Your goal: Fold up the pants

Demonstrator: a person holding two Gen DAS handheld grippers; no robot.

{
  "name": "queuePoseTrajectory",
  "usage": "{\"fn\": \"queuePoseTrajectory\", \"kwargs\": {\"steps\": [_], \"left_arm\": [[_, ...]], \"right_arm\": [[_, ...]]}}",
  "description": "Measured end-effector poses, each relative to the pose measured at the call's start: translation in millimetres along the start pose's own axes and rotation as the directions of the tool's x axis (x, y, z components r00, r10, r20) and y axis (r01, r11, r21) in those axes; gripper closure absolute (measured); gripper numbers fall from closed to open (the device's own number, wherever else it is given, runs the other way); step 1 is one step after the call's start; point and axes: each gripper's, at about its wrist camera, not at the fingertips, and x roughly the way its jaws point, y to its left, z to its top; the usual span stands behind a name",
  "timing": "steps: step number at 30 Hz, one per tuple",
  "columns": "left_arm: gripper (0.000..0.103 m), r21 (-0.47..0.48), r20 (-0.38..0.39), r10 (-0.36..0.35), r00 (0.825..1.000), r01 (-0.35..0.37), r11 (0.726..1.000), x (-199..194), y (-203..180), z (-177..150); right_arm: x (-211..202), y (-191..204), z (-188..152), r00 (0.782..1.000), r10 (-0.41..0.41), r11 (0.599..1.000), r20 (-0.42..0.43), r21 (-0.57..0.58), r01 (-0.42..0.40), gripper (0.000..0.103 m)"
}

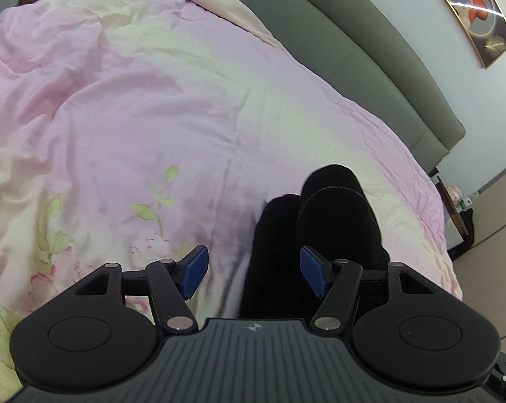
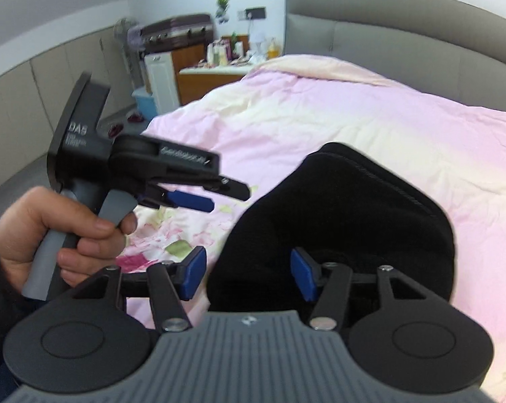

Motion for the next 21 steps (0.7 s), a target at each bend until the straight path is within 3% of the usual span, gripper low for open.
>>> {"fn": "queuePoseTrajectory", "kwargs": {"steps": [3,7,9,14,15,16,17,18,21], "left_arm": [[0.027,0.019,-0.025,-0.065,0.998,0.065,0.998,-1.4,-8.3,-3.6],[0.022,0.051,-0.062,-0.117,0.991,0.120,0.991,-0.8,-18.3,-8.5],[0.022,0.074,-0.093,-0.121,0.988,0.128,0.989,4.0,-24.1,-12.3],[0.022,0.133,-0.172,-0.088,0.981,0.112,0.985,22.2,-34.3,-25.0],[0.023,0.133,-0.188,-0.089,0.978,0.116,0.984,26.0,-34.5,-27.1],[0.024,0.131,-0.203,-0.093,0.975,0.121,0.984,29.1,-34.2,-28.5],[0.035,0.125,-0.209,-0.100,0.973,0.128,0.984,30.7,-33.3,-29.7],[0.054,0.115,-0.212,-0.110,0.971,0.137,0.984,30.7,-31.1,-30.2],[0.064,0.078,-0.169,-0.105,0.980,0.119,0.990,23.9,-23.6,-26.2]], "right_arm": [[-18.7,-18.1,-9.8,0.996,-0.084,0.996,0.013,-0.024,0.084,0.050],[-20.2,-36.6,-28.2,0.985,-0.172,0.982,-0.030,-0.079,0.169,0.054],[-18.0,-39.9,-34.2,0.985,-0.170,0.981,-0.034,-0.104,0.166,0.062],[-5.2,-36.3,-34.7,0.986,-0.164,0.973,-0.010,-0.167,0.160,0.068],[-2.0,-34.9,-33.8,0.987,-0.161,0.971,-0.007,-0.180,0.157,0.074],[2.0,-34.6,-32.8,0.988,-0.153,0.970,-0.015,-0.194,0.147,0.081],[5.7,-32.8,-32.2,0.988,-0.151,0.967,-0.029,-0.214,0.141,0.094],[5.4,-28.5,-33.0,0.988,-0.151,0.960,-0.031,-0.244,0.139,0.098],[-8.0,-21.3,-34.4,0.998,-0.062,0.957,-0.024,-0.285,0.053,0.099]]}}
